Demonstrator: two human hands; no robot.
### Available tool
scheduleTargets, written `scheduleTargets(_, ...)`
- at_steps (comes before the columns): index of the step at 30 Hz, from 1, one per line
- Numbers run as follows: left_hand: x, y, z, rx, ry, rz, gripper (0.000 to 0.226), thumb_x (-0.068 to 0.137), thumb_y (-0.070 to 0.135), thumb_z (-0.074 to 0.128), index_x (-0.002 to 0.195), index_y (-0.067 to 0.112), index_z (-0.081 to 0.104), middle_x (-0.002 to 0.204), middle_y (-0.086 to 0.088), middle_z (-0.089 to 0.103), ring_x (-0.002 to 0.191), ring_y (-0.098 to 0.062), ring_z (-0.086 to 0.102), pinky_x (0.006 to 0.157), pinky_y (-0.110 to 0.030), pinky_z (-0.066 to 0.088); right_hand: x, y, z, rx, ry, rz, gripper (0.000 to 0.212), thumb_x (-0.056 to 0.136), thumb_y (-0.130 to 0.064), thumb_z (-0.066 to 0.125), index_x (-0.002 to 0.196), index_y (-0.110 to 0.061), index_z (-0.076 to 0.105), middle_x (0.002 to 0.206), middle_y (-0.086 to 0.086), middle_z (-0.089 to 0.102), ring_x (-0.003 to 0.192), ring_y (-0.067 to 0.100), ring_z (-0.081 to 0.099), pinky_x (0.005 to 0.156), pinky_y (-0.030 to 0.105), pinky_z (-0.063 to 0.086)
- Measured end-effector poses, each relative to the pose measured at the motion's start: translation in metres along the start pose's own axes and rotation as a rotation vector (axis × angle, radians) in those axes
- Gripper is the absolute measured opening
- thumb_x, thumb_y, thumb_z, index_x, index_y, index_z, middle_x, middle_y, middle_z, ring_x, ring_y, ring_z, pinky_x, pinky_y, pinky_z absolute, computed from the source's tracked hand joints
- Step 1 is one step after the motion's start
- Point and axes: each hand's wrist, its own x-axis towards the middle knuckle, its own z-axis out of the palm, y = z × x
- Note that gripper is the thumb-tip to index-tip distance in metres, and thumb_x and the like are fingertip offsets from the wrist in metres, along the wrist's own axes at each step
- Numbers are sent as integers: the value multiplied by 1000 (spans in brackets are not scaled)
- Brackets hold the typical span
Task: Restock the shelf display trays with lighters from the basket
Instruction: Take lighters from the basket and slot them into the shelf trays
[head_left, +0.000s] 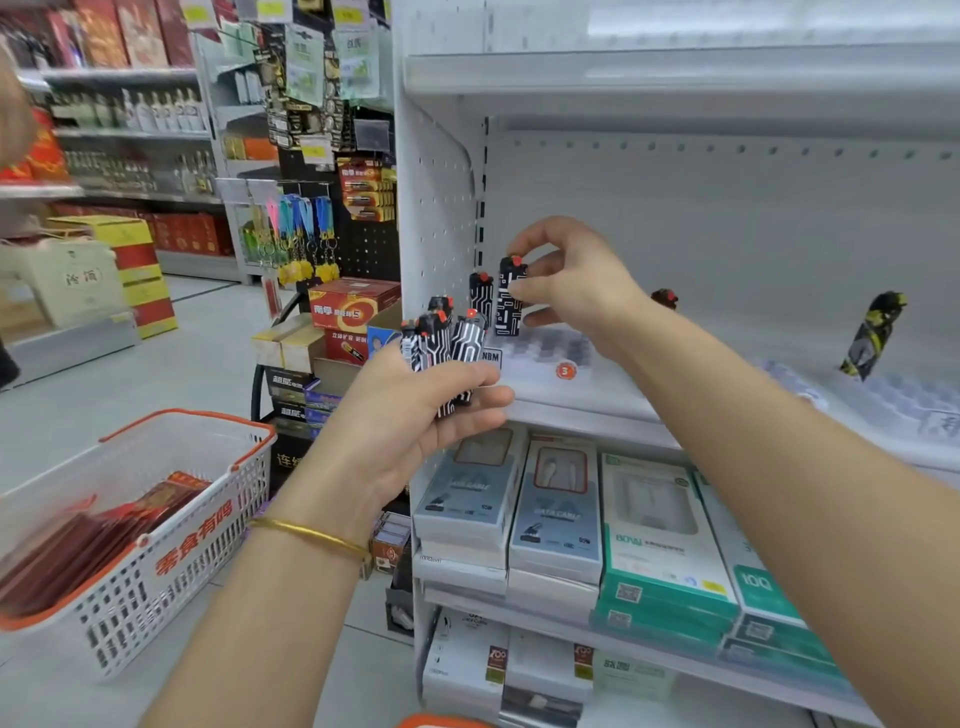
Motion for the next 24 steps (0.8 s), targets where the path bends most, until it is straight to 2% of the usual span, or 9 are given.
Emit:
scheduleTargets(4, -3, 3, -4, -13, 3, -6, 4, 85, -3, 59, 87, -5, 63, 72, -9, 71, 66, -17, 71, 53, -20, 55, 12, 2, 9, 3, 11, 0, 25, 83, 8, 59, 95, -13, 54, 76, 2, 44, 70, 22, 53, 70, 40, 57)
scheduleTargets(12, -3, 2, -7, -27, 12, -13, 3, 86, -4, 59, 88, -4, 62, 75, -11, 69, 69, -20, 72, 54, -21, 55, 27, 6, 22, -133, 33, -49, 25, 80, 10, 59, 92, -12, 56, 66, 2, 46, 62, 24, 54, 72, 49, 57)
scheduleTargets(19, -2, 2, -9, -27, 18, -17, 3, 85, -3, 60, 87, -3, 62, 75, -11, 69, 70, -20, 72, 54, -21, 55, 34, 4, 23, -351, 34, -115, 26, 77, 4, 62, 96, -14, 63, 66, -3, 48, 71, 24, 55, 79, 50, 52)
scheduleTargets(24, -3, 0, -10, -40, 7, -27, 3, 85, -3, 59, 86, -3, 62, 76, -11, 69, 70, -20, 72, 54, -20, 54, 32, 5, 24, -348, 56, -133, 24, 76, 3, 63, 93, -14, 64, 67, 0, 52, 82, 35, 64, 78, 51, 52)
